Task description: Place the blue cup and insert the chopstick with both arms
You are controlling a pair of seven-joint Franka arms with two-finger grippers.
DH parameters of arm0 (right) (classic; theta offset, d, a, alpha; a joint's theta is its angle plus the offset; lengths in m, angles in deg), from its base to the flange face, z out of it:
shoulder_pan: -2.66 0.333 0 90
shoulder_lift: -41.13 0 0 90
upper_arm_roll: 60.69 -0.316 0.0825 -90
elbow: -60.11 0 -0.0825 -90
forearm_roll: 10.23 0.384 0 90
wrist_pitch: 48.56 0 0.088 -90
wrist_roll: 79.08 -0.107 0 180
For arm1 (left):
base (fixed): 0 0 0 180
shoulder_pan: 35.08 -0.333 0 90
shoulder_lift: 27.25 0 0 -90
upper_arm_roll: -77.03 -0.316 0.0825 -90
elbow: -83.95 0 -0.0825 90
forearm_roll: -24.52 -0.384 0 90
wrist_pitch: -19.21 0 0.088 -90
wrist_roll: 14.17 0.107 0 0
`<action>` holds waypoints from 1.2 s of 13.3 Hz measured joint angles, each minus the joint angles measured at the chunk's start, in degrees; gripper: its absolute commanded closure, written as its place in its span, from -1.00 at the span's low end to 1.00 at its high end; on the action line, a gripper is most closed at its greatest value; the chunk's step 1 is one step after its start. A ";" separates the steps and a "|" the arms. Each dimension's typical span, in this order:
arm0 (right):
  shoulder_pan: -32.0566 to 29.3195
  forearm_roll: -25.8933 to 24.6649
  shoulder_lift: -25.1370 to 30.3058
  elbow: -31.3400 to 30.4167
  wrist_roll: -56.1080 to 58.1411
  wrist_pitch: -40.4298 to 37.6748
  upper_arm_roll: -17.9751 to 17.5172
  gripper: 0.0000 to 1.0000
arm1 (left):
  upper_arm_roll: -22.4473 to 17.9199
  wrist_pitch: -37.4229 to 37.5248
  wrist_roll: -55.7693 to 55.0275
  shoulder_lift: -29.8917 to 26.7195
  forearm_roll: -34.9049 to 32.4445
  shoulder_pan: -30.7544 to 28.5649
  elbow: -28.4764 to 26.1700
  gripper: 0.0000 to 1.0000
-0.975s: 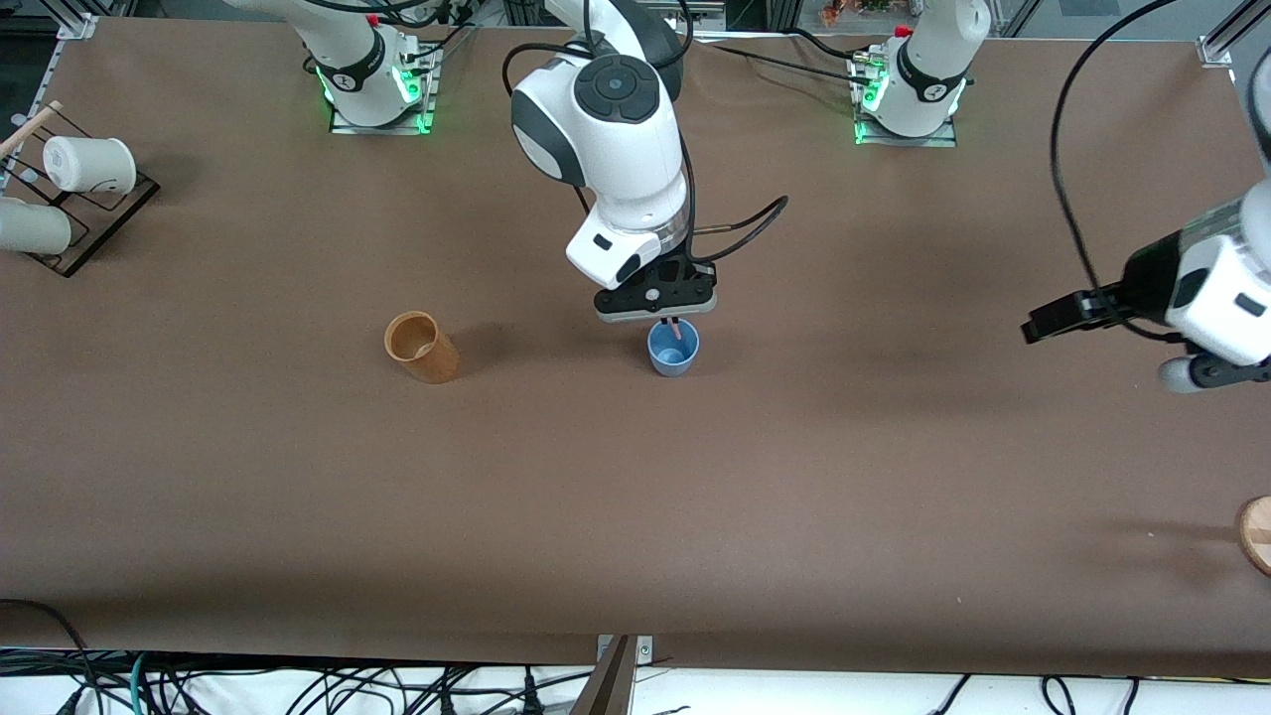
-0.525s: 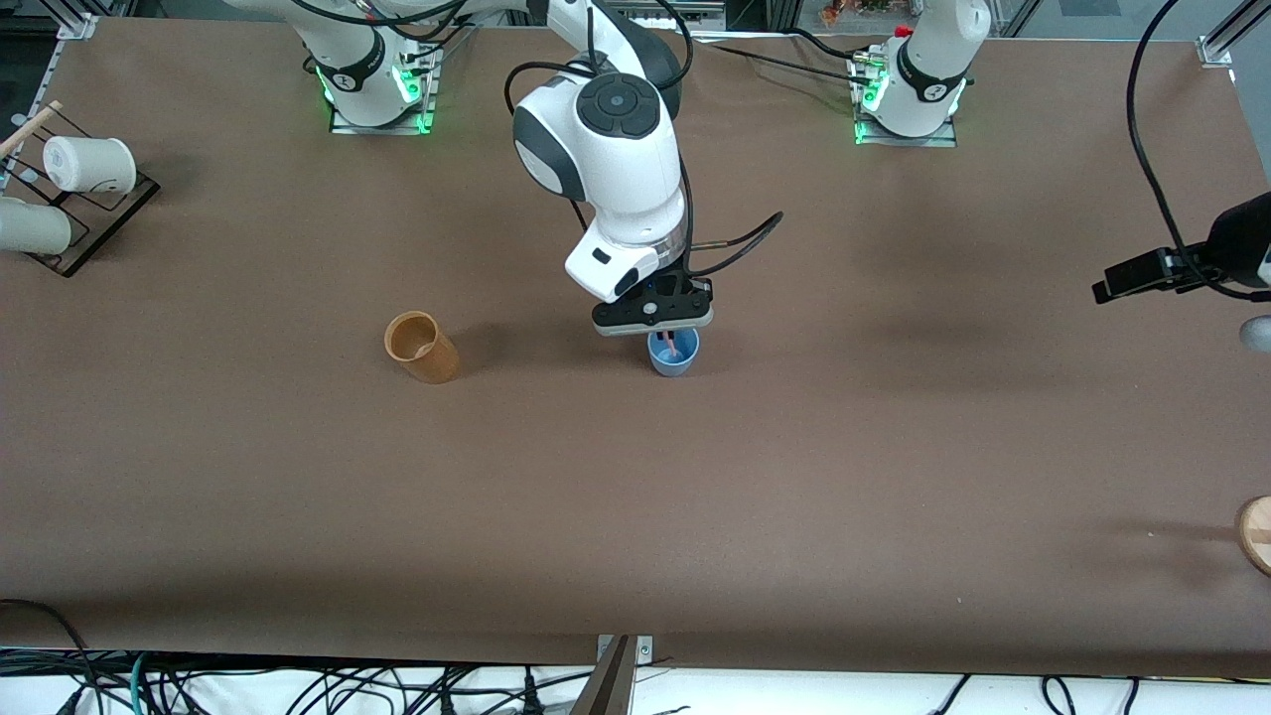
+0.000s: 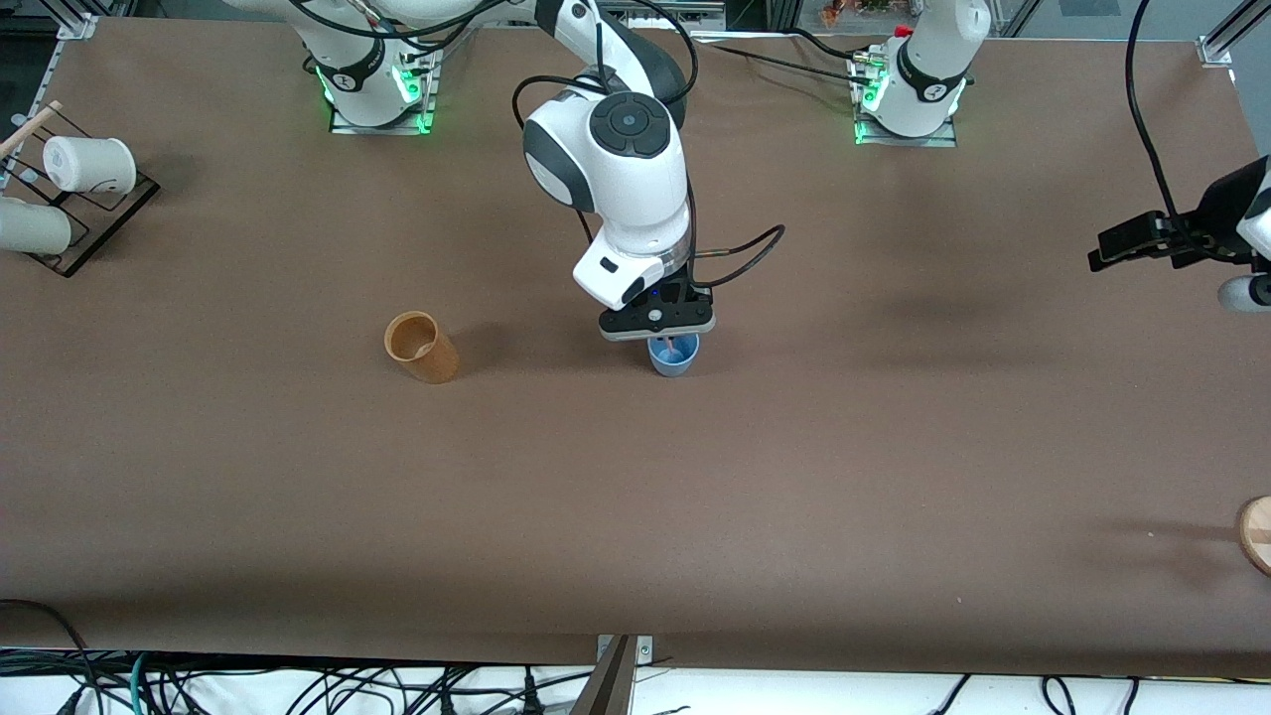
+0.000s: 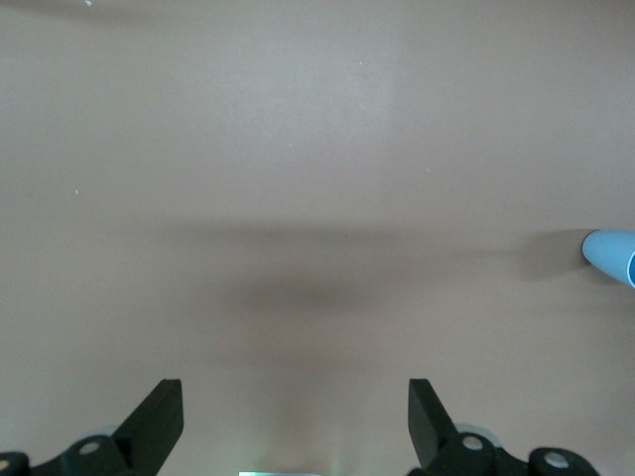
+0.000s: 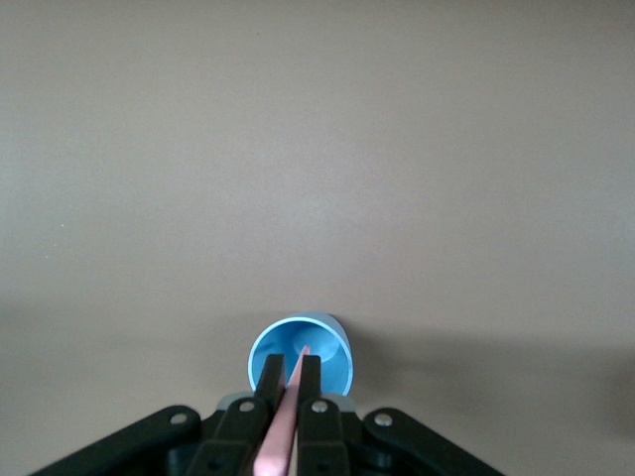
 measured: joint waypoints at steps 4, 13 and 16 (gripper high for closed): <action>-0.48 -0.01 0.24 0.33 0.00 -2.86 0.63 -1.00 | 0.22 -1.36 0.91 -1.26 -0.07 1.72 -1.79 -1.00; -16.15 8.57 6.15 1.04 15.17 -13.73 2.70 -1.00 | 0.39 -1.90 1.29 -1.20 -0.12 2.10 -2.40 -1.00; -19.21 9.71 9.45 -0.57 22.53 -20.72 5.68 -1.00 | 0.36 -1.91 1.36 -1.03 -0.12 2.00 -2.53 -1.00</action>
